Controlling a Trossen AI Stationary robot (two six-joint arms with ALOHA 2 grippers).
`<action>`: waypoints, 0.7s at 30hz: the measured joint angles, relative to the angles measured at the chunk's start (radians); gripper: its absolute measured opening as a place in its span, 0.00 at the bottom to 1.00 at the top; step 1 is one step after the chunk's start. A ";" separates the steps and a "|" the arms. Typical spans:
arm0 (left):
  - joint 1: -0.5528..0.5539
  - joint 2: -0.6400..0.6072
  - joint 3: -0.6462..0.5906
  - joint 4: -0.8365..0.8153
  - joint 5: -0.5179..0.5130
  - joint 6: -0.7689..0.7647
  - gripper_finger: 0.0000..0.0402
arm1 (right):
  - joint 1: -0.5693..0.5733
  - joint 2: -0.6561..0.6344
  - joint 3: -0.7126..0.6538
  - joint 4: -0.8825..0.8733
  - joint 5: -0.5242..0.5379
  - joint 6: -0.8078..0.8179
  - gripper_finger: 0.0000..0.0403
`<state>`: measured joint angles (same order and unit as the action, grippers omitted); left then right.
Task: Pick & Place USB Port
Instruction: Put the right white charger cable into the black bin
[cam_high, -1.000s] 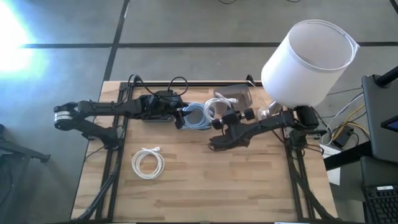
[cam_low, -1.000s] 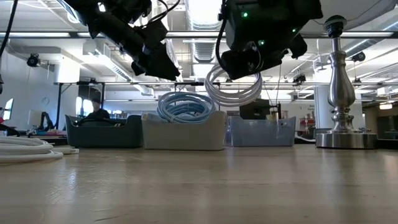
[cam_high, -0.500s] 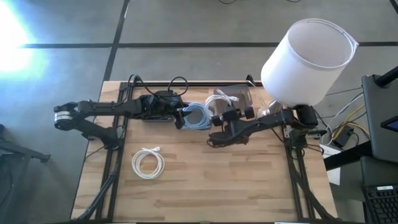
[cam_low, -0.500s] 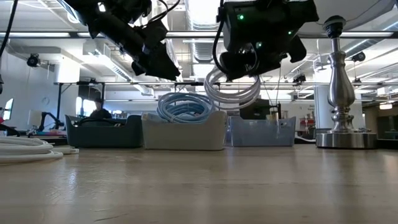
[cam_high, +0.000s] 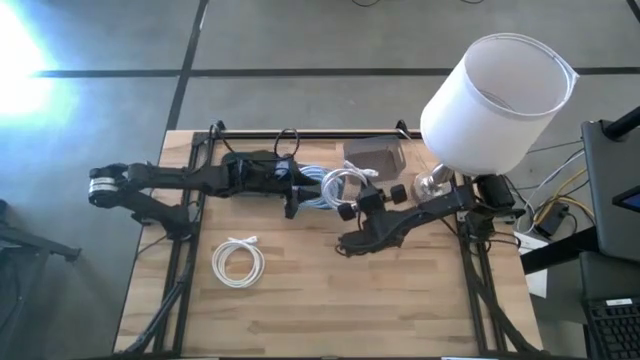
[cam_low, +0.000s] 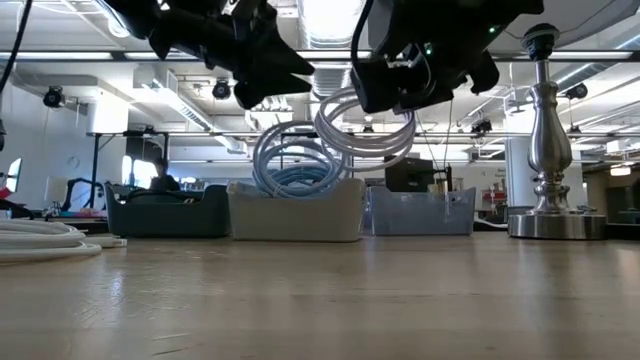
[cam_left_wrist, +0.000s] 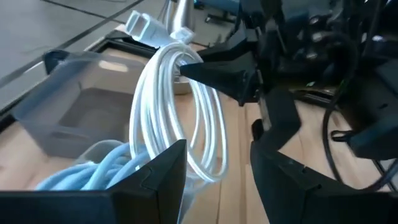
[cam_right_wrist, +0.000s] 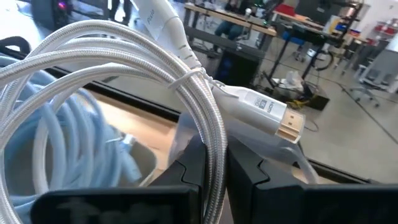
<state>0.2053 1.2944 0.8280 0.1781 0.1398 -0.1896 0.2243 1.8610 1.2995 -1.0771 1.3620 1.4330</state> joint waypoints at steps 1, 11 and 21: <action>-0.005 0.009 0.000 0.008 -0.001 0.000 0.45 | 0.010 0.000 0.000 0.005 0.005 0.000 0.07; -0.019 0.100 0.005 0.148 -0.018 0.006 0.45 | 0.082 0.000 0.002 0.015 0.082 -0.005 0.07; -0.022 0.072 0.011 0.152 -0.035 0.129 0.45 | 0.110 0.000 0.002 0.017 0.081 -0.053 0.07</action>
<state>0.1837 1.3664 0.8387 0.3298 0.1051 -0.0601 0.3347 1.8610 1.3010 -1.0598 1.4425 1.3796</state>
